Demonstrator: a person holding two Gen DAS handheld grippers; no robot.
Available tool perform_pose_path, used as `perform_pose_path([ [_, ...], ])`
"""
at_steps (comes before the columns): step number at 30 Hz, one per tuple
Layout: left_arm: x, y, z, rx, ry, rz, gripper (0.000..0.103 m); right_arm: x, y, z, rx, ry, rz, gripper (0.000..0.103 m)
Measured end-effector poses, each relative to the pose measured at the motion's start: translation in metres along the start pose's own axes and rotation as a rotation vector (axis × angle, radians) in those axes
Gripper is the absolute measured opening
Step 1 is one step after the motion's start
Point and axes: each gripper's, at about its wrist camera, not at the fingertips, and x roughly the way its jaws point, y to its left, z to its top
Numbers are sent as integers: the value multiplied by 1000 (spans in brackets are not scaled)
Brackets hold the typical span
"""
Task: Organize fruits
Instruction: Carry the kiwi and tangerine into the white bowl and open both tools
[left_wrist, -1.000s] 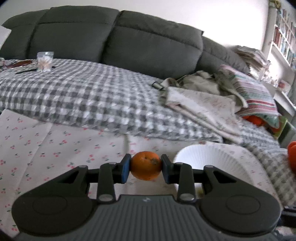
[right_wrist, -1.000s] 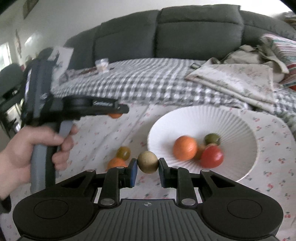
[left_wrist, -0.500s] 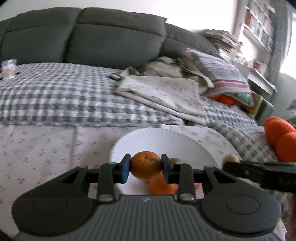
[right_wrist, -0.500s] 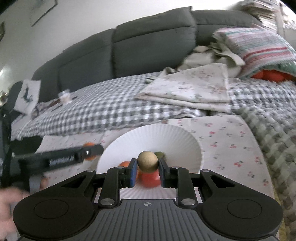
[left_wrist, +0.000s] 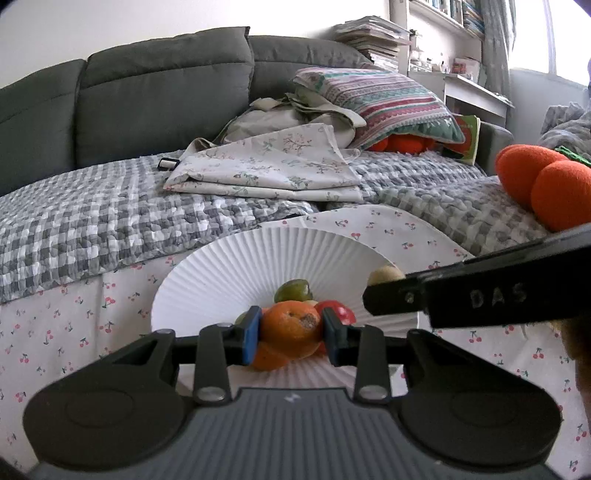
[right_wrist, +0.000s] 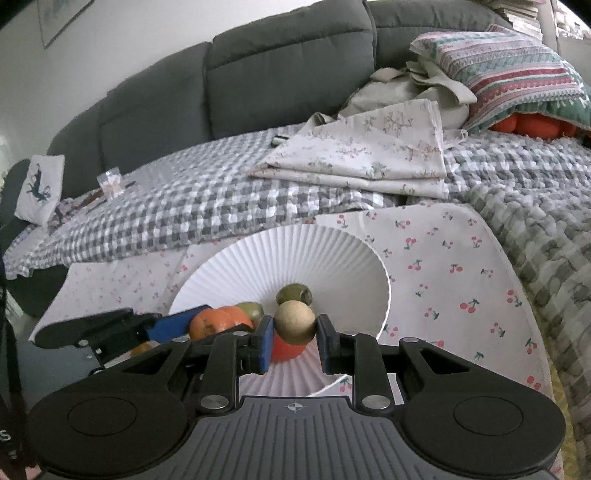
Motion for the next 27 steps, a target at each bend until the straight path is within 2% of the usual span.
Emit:
perform_pose_path([
  [5, 2, -5, -3, 61, -14, 20, 35, 7, 0, -4, -4, 24, -14, 23],
  [7, 3, -8, -4, 92, -17, 25, 43, 11, 0, -6, -3, 36, -20, 24],
  [11, 3, -7, -5, 109, -18, 29, 46, 15, 2, -9, -12, 52, -23, 24],
  [16, 2, -3, -6, 115, -24, 36, 61, 18, 0, -10, -2, 61, -25, 24],
  [27, -6, 12, -3, 81, -40, 58, 64, 20, -9, -10, 71, 68, 4, 27],
])
